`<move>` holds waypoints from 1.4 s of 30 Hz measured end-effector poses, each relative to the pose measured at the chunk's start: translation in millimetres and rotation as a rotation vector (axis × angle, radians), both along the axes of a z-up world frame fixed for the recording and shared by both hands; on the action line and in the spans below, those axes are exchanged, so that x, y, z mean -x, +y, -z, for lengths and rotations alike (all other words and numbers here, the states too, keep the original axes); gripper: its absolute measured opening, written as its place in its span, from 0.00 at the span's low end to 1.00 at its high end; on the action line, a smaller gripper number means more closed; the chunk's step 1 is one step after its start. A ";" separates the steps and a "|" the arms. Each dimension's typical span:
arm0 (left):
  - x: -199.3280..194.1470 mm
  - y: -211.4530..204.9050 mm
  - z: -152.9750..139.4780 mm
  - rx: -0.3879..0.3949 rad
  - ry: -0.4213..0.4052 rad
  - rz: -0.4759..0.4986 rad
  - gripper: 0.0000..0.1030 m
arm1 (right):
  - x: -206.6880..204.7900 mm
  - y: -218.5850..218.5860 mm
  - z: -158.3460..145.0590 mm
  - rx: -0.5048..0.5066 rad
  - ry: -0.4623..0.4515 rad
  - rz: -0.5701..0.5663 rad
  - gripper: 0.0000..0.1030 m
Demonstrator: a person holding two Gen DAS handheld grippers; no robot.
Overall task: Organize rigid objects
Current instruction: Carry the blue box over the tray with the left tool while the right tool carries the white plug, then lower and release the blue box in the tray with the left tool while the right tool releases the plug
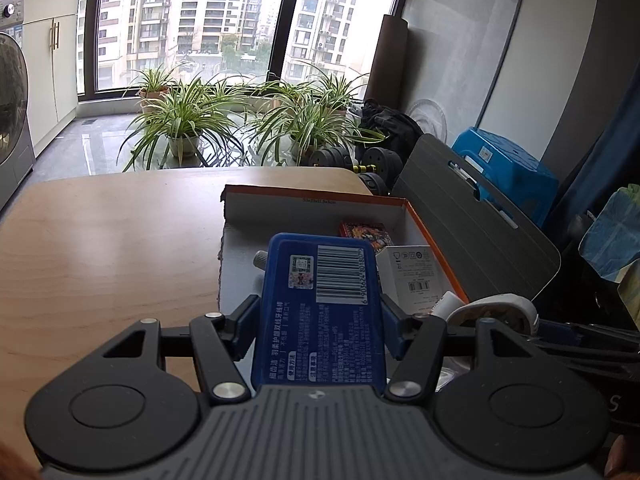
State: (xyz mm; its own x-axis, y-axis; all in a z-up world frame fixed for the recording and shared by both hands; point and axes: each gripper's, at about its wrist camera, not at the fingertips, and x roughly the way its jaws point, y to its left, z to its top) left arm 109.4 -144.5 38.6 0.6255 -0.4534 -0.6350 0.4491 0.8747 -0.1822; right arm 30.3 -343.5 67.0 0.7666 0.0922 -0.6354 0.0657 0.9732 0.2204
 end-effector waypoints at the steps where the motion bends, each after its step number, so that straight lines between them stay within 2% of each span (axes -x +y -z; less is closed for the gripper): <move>1: -0.1 -0.3 0.3 0.000 0.000 0.001 0.60 | -0.5 -0.9 0.4 -0.001 0.001 0.000 0.61; 34: -4.6 1.1 2.7 0.011 0.011 -0.006 0.58 | -6.0 -6.2 6.5 -0.002 0.021 0.012 0.64; 42: 0.4 9.4 -4.8 0.017 -0.004 -0.006 0.58 | -7.3 -10.4 -3.1 -0.007 -0.012 0.026 0.63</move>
State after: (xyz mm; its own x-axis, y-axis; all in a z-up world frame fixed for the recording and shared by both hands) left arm 109.0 -135.1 43.4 0.6306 -0.4599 -0.6251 0.4442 0.8744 -0.1952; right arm 37.6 -353.9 70.1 0.7763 0.0771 -0.6257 0.0879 0.9696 0.2284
